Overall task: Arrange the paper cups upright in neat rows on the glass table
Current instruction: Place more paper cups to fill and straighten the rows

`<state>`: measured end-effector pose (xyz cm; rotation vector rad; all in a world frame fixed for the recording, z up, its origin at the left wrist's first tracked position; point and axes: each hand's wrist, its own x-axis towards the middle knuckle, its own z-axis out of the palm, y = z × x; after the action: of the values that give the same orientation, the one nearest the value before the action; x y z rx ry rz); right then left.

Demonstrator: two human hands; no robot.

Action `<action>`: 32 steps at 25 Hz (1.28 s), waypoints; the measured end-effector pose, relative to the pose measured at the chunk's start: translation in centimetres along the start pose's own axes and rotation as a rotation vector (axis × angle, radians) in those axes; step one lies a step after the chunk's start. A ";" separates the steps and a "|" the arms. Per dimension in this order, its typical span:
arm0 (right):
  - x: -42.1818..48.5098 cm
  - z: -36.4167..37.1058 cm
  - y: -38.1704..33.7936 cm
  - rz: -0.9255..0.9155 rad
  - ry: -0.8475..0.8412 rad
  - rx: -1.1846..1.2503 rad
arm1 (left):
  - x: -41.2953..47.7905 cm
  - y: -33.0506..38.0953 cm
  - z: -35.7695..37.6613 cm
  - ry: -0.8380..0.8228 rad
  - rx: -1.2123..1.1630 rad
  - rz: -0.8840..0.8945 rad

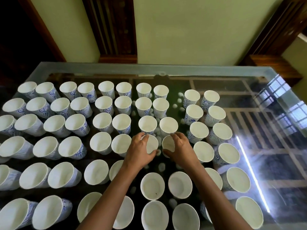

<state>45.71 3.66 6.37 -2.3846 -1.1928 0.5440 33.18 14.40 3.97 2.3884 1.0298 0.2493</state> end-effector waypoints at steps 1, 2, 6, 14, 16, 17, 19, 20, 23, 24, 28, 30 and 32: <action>0.2 0.1 0.0 0.010 -0.006 0.006 | 0.1 -0.1 0.2 -0.001 -0.002 0.000; 0.3 0.2 0.1 0.013 -0.010 0.010 | 0.2 -0.2 0.3 0.003 -0.006 0.003; 0.1 0.2 0.3 0.004 -0.031 -0.003 | -0.2 -0.3 0.4 0.010 -0.030 0.020; -2.6 0.4 0.6 -0.030 -0.057 -0.037 | -2.9 -0.2 0.9 0.004 -0.049 0.054; -2.8 0.4 0.6 -0.036 -0.061 -0.043 | -3.2 -0.2 0.9 0.004 -0.053 0.058; -2.9 0.4 0.6 -0.038 -0.062 -0.047 | -3.3 -0.1 0.9 0.001 -0.052 0.059; -2.8 0.2 0.6 -0.041 -0.058 -0.045 | -3.3 -0.1 0.8 0.001 -0.056 0.059; -2.5 0.0 0.5 -0.037 -0.050 -0.037 | -3.2 -0.1 0.6 0.006 -0.061 0.060; -1.0 -0.8 0.4 -0.046 -0.015 -0.008 | -2.0 -0.3 0.0 0.022 -0.057 0.071; -0.3 -1.2 0.3 -0.052 -0.009 -0.007 | -1.3 -0.4 -0.3 0.029 -0.052 0.075; 4.0 -2.1 -0.2 -0.057 0.011 0.004 | 3.2 -0.6 -1.4 0.078 -0.040 0.058; 5.8 -2.1 -0.4 -0.066 0.015 -0.008 | 5.6 -0.6 -1.6 0.086 -0.039 0.038; 6.9 -1.8 -0.5 -0.067 -0.010 -0.048 | 7.2 -0.6 -1.4 0.073 -0.017 0.025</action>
<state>50.10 9.22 7.06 -2.3748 -1.2982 0.5119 37.35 20.46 4.57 2.3935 1.0271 0.3551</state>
